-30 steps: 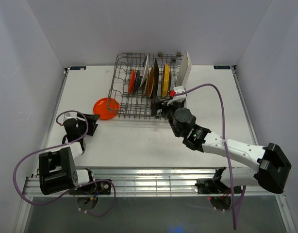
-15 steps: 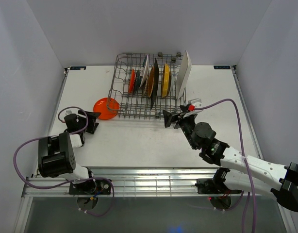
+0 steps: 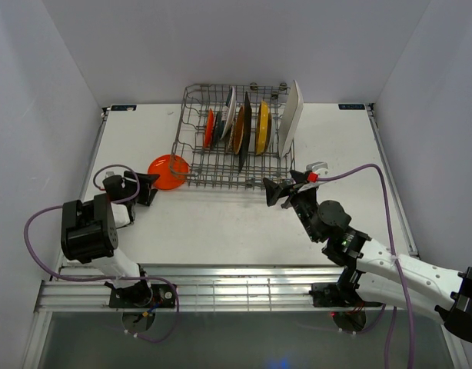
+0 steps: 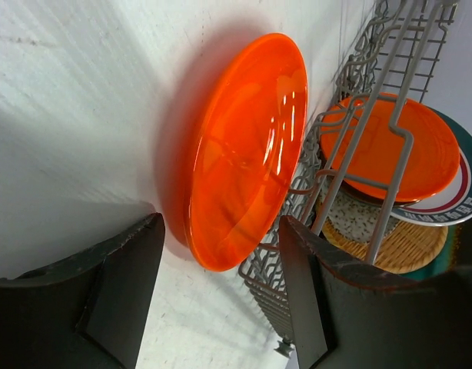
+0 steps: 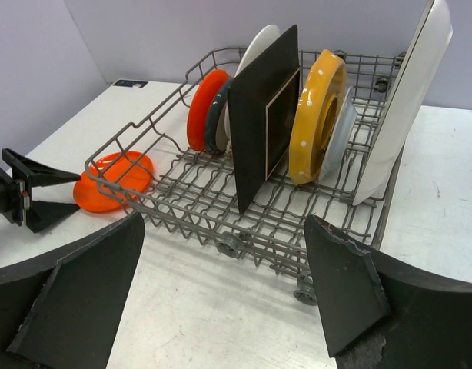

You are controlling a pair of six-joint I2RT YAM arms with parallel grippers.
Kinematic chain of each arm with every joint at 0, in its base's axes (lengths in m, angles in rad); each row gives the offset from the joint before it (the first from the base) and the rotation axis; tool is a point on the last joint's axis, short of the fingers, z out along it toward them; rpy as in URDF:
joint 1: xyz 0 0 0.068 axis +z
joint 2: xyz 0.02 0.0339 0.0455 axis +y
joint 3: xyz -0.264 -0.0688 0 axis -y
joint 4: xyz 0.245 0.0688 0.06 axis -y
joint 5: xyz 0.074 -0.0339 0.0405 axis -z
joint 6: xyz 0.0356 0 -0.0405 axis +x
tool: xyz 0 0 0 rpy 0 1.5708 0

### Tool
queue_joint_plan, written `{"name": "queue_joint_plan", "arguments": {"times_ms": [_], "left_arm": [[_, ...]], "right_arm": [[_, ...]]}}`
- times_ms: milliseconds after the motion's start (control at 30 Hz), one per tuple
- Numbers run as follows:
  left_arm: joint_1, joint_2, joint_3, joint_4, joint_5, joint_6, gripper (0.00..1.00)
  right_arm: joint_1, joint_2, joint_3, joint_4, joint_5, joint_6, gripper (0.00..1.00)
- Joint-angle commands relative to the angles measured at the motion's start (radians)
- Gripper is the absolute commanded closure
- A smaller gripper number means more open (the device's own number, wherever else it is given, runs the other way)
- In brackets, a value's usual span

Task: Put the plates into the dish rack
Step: Pick up the plate at the center of the board.

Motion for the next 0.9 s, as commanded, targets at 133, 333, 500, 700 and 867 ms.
{"name": "queue_joint_plan", "arguments": {"times_ms": [133, 333, 500, 700, 867], "left_arm": [[-0.007, 0.049, 0.037, 0.021, -0.022, -0.009, 0.3], [-0.008, 0.079, 0.043, 0.039, -0.033, -0.02, 0.38], [-0.008, 0.095, 0.043, 0.058, -0.038, -0.026, 0.51], [-0.008, 0.116, 0.049, 0.081, -0.03, -0.03, 0.65], [-0.008, 0.113, 0.043, 0.09, -0.038, -0.029, 0.82]], "right_arm": [[0.003, -0.015, 0.0, 0.043, -0.003, 0.011, 0.1], [0.003, -0.018, -0.002, 0.043, -0.003, 0.011, 0.1], [0.003, -0.026, -0.002, 0.043, -0.006, 0.011, 0.1], [0.003, -0.037, -0.006, 0.042, -0.007, 0.011, 0.1], [0.003, -0.029, -0.003, 0.042, -0.009, 0.011, 0.1]]}}
